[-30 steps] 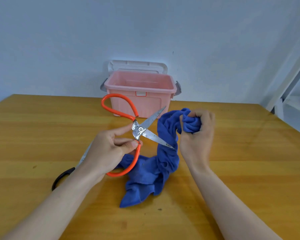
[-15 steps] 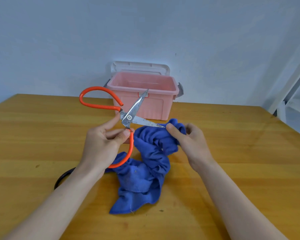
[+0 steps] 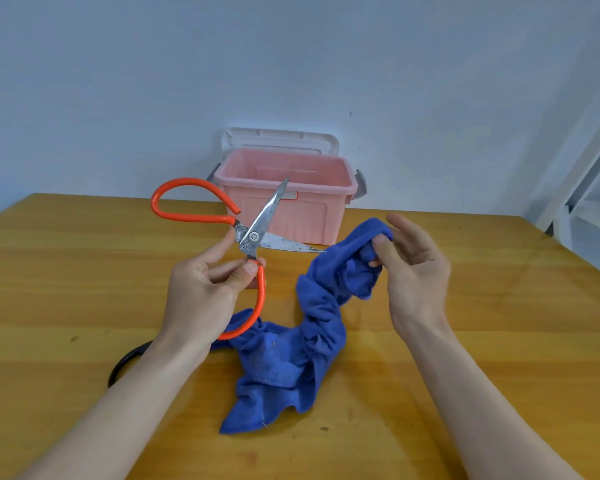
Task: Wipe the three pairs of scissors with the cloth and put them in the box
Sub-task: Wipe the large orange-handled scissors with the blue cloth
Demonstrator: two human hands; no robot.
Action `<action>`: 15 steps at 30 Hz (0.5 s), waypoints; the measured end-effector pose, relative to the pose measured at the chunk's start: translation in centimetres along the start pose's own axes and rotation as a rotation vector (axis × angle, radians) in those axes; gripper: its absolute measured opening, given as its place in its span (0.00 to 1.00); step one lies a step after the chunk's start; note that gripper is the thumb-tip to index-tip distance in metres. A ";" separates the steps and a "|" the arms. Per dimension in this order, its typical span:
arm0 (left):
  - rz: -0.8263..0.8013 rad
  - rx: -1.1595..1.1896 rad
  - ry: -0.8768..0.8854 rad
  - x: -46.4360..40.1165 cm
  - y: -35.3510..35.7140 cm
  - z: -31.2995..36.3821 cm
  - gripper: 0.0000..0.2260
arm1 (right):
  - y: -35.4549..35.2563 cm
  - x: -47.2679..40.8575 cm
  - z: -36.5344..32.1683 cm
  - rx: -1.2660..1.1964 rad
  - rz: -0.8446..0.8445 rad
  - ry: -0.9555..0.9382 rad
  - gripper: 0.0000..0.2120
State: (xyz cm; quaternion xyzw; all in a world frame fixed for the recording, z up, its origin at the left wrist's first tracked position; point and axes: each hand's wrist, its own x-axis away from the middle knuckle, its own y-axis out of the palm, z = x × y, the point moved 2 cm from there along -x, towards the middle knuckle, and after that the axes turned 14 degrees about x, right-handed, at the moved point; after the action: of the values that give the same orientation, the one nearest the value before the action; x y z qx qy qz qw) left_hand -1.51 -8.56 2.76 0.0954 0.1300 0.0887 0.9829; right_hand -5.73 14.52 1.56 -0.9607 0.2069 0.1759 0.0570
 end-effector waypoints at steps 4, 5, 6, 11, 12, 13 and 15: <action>-0.009 0.008 0.004 -0.3 -0.1 -0.4 0.21 | 0.4 -0.2 2.6 0.818 -0.259 -0.132 0.21; -0.009 0.008 0.003 -0.3 -0.2 -0.4 0.19 | 0.6 0.0 3.1 1.014 -0.290 -0.161 0.25; -0.009 0.004 0.001 -0.4 -0.2 -0.4 0.18 | 0.8 0.3 3.1 1.108 -0.255 -0.226 0.27; -0.009 -0.009 0.004 -0.1 -0.1 0.0 0.26 | 2.7 2.4 0.2 0.975 -0.075 -0.573 0.18; -0.011 -0.015 0.001 0.0 0.0 0.1 0.28 | 3.3 2.8 0.2 1.025 -0.236 -0.476 0.24; -0.016 -0.009 0.002 0.0 0.0 0.1 0.28 | 3.8 3.2 0.7 1.129 -0.429 -0.343 0.29; -0.019 0.020 0.004 -0.3 -0.1 -0.1 0.25 | 4.5 3.6 2.0 1.296 -0.678 -0.216 0.31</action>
State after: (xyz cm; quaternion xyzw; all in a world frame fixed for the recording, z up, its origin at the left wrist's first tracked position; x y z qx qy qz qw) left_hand -1.78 -8.71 2.70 0.1041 0.1335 0.0782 0.9825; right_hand -5.23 9.44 -1.80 -0.7230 -0.0456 0.0848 0.6841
